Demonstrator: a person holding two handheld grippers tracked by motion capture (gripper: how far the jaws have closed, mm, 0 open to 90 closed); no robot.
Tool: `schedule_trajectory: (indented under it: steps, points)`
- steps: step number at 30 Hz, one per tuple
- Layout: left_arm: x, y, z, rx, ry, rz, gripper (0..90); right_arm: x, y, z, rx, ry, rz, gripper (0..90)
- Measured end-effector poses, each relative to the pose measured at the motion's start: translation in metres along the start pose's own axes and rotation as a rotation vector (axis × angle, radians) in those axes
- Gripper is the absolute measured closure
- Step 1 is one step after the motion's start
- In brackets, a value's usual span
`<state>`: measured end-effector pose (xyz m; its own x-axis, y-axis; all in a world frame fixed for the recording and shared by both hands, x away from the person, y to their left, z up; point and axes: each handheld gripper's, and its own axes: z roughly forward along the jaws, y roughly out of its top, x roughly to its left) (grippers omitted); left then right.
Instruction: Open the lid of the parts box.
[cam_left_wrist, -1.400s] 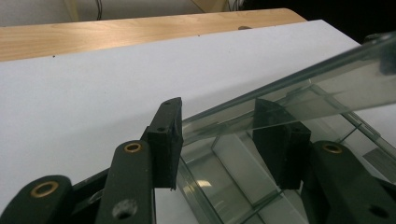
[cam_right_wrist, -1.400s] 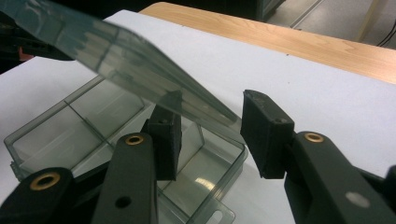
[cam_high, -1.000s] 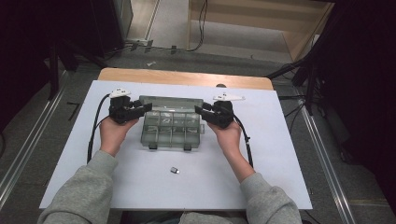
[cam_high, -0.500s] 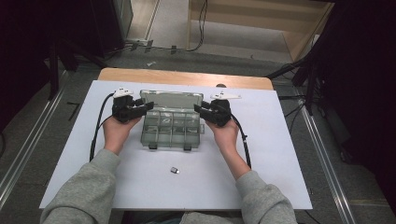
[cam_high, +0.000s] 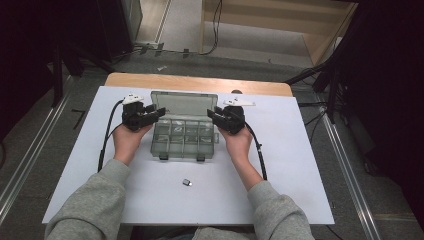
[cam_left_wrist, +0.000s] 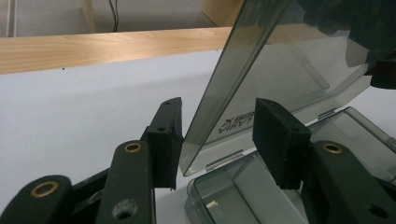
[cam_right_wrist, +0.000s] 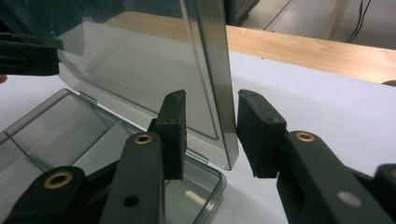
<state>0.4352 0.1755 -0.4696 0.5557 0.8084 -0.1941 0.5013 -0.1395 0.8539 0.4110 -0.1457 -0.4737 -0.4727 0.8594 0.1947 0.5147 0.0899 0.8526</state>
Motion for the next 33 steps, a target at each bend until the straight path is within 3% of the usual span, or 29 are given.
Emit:
schedule_trajectory:
  steps: [14, 21, 33]
  points:
    - [0.002, -0.006, 0.01, 0.015, 0.025, 0.016, 53.0, -0.003, -0.006, 0.012, 0.011, -0.011, 0.014, 61.0]
    - [0.006, -0.007, 0.011, 0.017, 0.012, -0.02, 52.8, -0.005, -0.01, 0.018, 0.029, -0.015, 0.018, 60.2]
    - [0.004, -0.01, 0.017, 0.021, 0.024, -0.01, 52.1, -0.005, -0.017, 0.028, 0.05, -0.034, 0.028, 59.8]
